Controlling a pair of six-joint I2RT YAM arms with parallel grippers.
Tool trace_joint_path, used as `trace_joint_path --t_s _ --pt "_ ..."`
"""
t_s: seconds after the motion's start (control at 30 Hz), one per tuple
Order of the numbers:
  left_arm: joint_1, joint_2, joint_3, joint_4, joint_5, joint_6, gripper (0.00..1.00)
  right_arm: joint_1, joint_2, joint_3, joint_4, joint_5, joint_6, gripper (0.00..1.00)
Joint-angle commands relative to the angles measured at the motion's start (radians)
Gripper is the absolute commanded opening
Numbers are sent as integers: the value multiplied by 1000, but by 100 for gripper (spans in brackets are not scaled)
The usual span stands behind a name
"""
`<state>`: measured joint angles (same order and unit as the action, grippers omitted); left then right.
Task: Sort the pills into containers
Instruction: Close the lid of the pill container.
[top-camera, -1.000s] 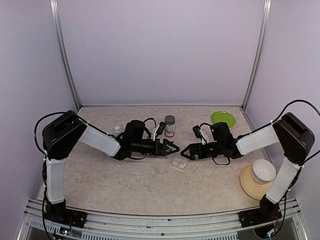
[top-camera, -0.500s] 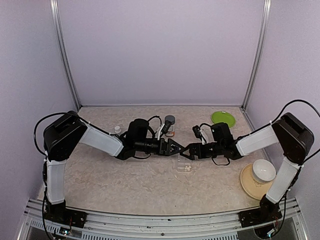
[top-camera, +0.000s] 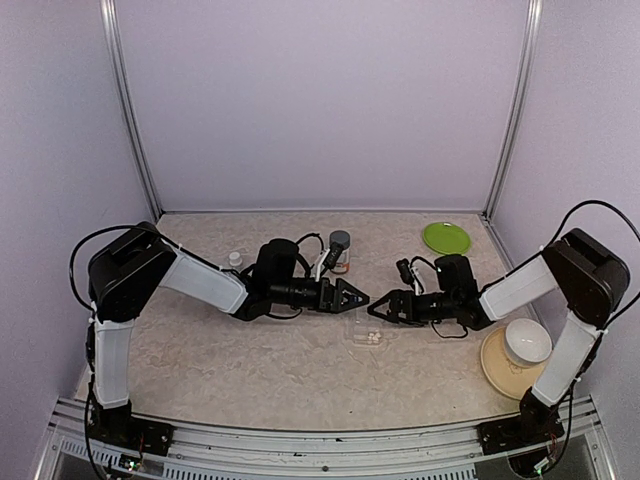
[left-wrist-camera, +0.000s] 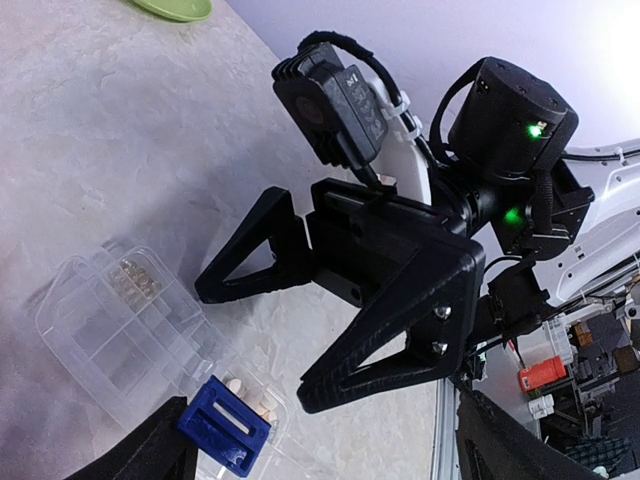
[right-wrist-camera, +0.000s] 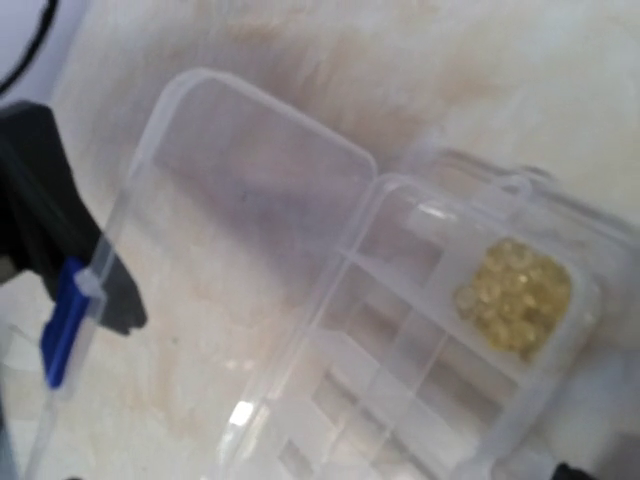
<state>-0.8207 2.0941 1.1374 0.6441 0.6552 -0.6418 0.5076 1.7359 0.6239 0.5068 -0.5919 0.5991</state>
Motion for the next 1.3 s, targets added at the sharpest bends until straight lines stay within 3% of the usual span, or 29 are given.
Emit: trace_joint_path --t_s 0.0,0.3,1.27 --pt "-12 16 18 33 9 2 87 -37 13 -50 175 -114 107 100" --pt "-20 18 38 -9 -4 6 87 -53 54 -75 330 -200 201 100" --pt "-58 97 109 -75 -33 -23 87 -54 91 -73 350 -190 211 100"
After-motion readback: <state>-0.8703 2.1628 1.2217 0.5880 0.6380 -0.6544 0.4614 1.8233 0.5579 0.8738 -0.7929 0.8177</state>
